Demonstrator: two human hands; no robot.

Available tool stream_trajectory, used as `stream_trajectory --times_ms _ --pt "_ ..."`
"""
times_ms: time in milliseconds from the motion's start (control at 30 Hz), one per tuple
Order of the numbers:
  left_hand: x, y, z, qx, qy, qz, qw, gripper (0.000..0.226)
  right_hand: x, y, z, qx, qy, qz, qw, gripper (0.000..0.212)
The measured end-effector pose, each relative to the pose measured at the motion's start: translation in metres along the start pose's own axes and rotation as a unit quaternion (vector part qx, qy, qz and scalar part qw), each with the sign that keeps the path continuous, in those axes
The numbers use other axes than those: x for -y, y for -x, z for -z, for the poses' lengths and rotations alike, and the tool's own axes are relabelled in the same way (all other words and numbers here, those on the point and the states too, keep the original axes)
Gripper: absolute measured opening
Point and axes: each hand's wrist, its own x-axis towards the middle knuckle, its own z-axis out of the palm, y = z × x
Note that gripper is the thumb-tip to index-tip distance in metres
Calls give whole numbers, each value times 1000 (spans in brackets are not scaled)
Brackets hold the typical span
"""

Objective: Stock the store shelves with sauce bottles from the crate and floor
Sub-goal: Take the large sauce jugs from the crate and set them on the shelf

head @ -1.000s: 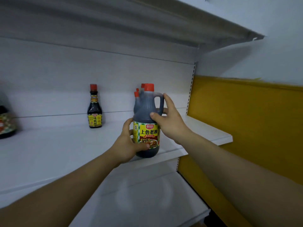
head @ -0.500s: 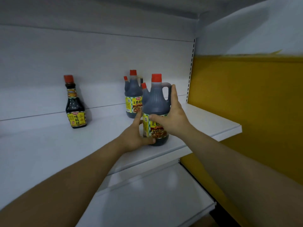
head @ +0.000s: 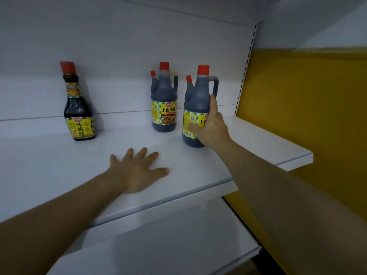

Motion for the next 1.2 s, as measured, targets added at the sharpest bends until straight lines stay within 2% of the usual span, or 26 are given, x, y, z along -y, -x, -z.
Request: stream_trajectory --times_ms 233,433,600,733,833,933,1033,1133,1200 --pt "1 -1 -1 11 9 4 1000 85 -9 -59 -28 -5 33 -8 999 102" --pt "2 2 -1 -1 33 -2 999 125 -17 -93 -50 -14 26 4 1000 100" --pt "1 1 -2 -5 33 -6 999 133 -24 -108 -58 -20 13 18 1000 100" --pt "2 0 -4 -10 33 -8 999 132 -30 -108 -60 -20 -48 24 998 102" --pt "1 1 -3 -8 39 -9 999 128 -22 -105 -64 -28 -99 7 995 112" --pt "0 3 0 -2 53 -5 999 114 -15 -104 -67 -28 -95 -1 995 117" --pt "0 3 1 9 53 -9 998 118 -16 -102 -65 -15 -84 0 996 116" --pt "-1 6 7 30 67 1 997 103 -15 -99 -62 -7 -85 -2 996 115" --pt "-3 -4 18 12 80 18 997 91 -15 -99 -60 -1 -88 -1 996 114"
